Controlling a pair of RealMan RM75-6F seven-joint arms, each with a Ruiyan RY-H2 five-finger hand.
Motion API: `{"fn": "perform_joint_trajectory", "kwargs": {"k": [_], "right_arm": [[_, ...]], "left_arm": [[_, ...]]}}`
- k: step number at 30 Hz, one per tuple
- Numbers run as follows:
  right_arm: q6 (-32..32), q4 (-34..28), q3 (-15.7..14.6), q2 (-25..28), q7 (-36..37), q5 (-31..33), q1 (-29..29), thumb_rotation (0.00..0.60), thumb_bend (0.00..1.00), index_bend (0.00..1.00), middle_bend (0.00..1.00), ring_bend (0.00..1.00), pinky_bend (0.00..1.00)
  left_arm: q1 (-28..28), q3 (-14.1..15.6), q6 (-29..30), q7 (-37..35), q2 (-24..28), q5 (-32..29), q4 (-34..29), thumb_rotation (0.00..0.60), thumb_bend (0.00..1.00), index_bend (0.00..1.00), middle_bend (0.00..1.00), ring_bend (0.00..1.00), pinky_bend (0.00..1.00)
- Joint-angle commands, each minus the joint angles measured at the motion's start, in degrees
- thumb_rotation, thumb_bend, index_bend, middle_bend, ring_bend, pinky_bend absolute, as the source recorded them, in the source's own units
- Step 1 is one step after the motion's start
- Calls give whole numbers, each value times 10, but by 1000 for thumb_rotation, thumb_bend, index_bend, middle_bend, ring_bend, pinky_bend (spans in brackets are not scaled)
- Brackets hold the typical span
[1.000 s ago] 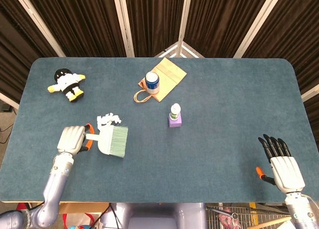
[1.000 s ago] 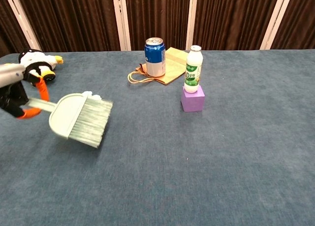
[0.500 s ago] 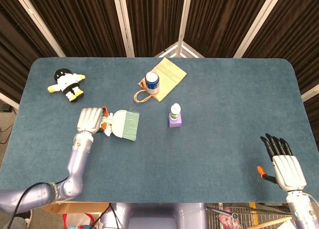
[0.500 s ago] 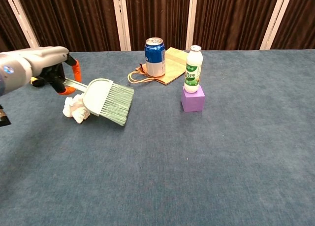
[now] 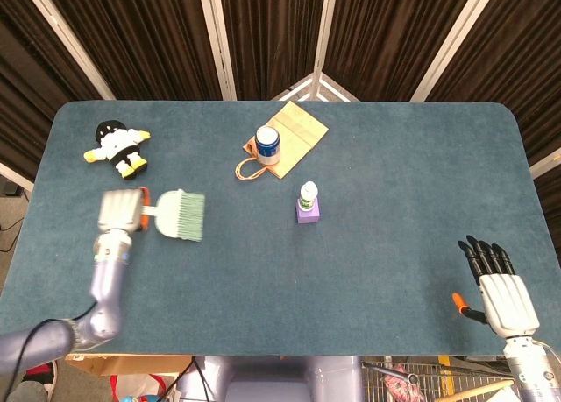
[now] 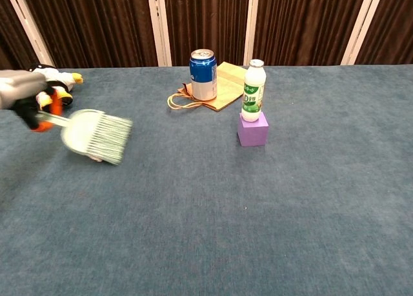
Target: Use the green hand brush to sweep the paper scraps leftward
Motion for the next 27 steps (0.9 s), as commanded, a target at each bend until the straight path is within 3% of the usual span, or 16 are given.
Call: {"fn": "perform_joint_trajectory", "kwargs": {"k": [1,8,14,18,27], "right_arm": [[1,-1,-1,-1,-5,-2,-1,600,322,0,0,0,11],[3,-4,-3,-5,-15,-8,0,600,321,0,0,0,11],[-1,-1,-1,-7,-16,-6,3,600,321,0,0,0,11],[-3,0,-1,-8,-15,-6,4,600,321,0,0,0,10],[-5,1,0,-7,-9,-2,4,600,321,0,0,0,11]], "left_arm": [[44,24,9,-44,64,22,-2,600,671,753,1000,1000,1000],[87,15,9,-125,154,47,-9,600,671,752,1000,1000,1000],[92,-4,7,-186,175,82,-41,600,671,749,1000,1000,1000],[77,-2,5,-189,147,108,-69,600,671,747,1000,1000,1000],[30,26,12,-112,26,118,-72,600,671,746,1000,1000,1000]]}}
